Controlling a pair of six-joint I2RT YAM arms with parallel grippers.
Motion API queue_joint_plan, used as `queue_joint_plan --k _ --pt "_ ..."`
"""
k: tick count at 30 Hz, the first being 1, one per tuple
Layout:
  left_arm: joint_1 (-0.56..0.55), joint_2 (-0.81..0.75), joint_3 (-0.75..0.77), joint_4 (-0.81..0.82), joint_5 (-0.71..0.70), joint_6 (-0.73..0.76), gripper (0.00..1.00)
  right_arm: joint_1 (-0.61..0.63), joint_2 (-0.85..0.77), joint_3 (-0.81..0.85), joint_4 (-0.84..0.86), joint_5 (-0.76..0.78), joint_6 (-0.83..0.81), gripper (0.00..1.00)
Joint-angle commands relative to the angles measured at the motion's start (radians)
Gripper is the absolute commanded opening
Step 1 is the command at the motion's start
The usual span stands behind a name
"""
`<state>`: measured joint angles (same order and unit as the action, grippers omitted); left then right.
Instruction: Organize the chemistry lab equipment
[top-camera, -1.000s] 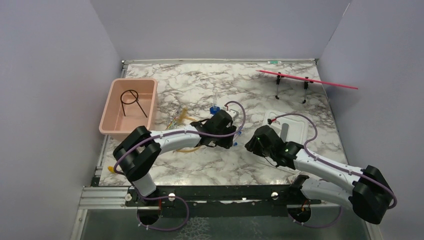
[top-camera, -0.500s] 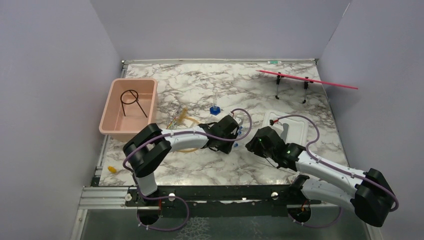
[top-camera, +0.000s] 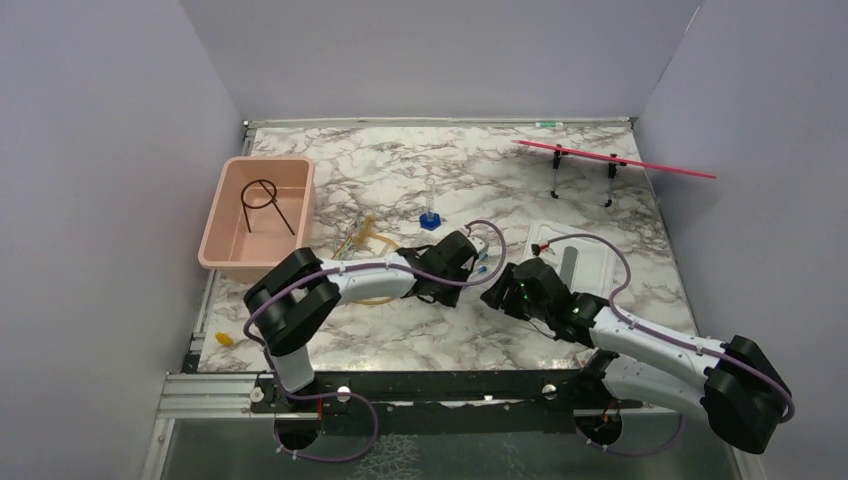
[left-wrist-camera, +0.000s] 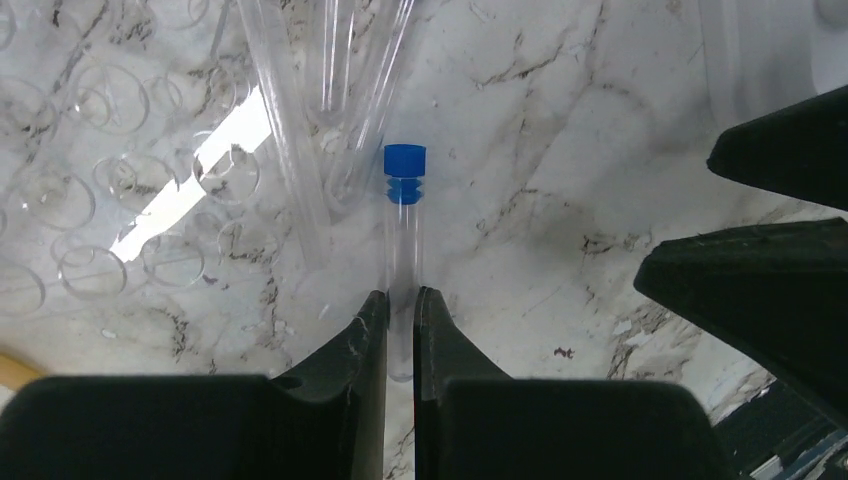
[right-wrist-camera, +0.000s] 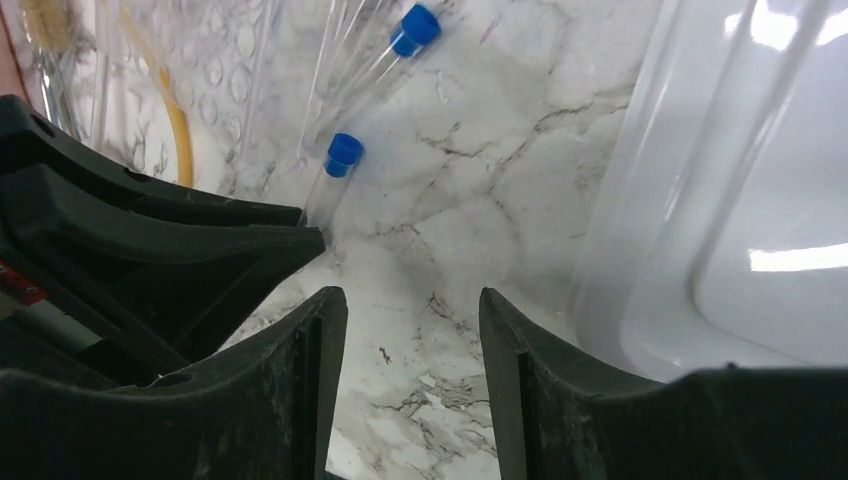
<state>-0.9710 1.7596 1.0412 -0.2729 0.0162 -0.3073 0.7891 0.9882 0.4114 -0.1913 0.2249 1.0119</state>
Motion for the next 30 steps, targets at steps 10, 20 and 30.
queue_joint_plan --k 10,20,30 --pt "-0.003 -0.329 -0.188 0.178 0.061 0.072 0.06 -0.060 0.046 0.041 0.263 -0.326 0.007 0.62" --pt "0.032 -0.465 -0.235 0.196 0.006 0.077 0.06 -0.122 0.122 0.117 0.330 -0.363 0.079 0.53" --pt "0.041 -0.465 -0.234 0.199 0.002 0.074 0.06 -0.127 0.190 0.177 0.350 -0.412 0.057 0.45"
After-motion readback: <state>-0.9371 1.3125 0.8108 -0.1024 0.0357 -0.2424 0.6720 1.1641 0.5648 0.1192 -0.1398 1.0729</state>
